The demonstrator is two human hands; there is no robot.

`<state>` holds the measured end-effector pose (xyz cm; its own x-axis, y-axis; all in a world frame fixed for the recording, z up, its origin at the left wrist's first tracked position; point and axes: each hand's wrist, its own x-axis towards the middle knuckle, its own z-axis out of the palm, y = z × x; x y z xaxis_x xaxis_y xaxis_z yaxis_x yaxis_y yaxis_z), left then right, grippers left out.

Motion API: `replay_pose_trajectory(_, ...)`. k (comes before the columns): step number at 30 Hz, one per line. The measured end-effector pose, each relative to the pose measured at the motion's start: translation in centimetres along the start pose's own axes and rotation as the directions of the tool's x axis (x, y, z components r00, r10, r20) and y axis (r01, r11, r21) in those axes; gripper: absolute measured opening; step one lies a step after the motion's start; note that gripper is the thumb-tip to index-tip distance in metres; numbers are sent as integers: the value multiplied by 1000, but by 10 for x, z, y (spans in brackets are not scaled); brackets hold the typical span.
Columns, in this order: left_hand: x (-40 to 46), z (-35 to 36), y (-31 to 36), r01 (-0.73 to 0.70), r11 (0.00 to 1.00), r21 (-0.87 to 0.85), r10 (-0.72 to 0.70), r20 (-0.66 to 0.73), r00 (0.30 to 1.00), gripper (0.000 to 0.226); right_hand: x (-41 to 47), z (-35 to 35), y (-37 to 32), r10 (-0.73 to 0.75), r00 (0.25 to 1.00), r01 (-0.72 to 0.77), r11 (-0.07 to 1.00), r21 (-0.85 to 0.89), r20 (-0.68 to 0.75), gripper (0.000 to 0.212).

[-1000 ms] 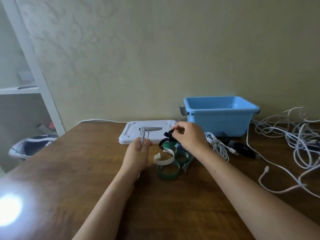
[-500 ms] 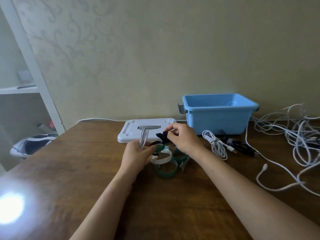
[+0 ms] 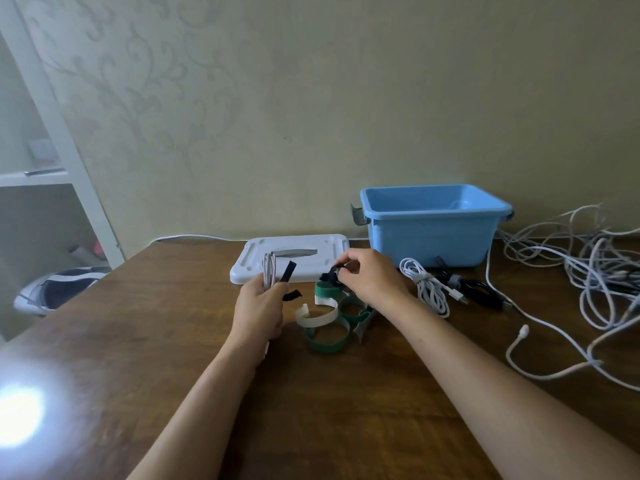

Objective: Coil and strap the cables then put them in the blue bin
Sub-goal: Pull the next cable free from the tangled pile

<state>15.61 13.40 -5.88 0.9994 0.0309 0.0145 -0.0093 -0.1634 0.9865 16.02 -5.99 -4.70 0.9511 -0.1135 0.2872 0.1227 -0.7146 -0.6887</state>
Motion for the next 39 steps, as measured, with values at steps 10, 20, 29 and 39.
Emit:
replay_pose_trajectory(10, -4, -2, 3, 6, 999, -37, -5, 18, 1000, 17, 3, 2, -6, -23, 993, 14, 996, 85, 112, 15)
replay_pose_trajectory(20, -17, 1, 16, -92, 995, 46, 87, 105, 991, 25, -6, -13, -27, -97, 985, 83, 991, 103, 146, 20)
replay_pose_trajectory(29, -54, 46, 46, -467, 817, 337, 368, 318, 874, 20, -63, -66, -22, -29, 994, 6, 977, 214, 106, 34)
replay_pose_trajectory(39, -92, 131, 66, -334, 931, 144, 230, 478, 848, 30, -119, -140, 56, 160, 985, -95, 823, 560, -69, 4)
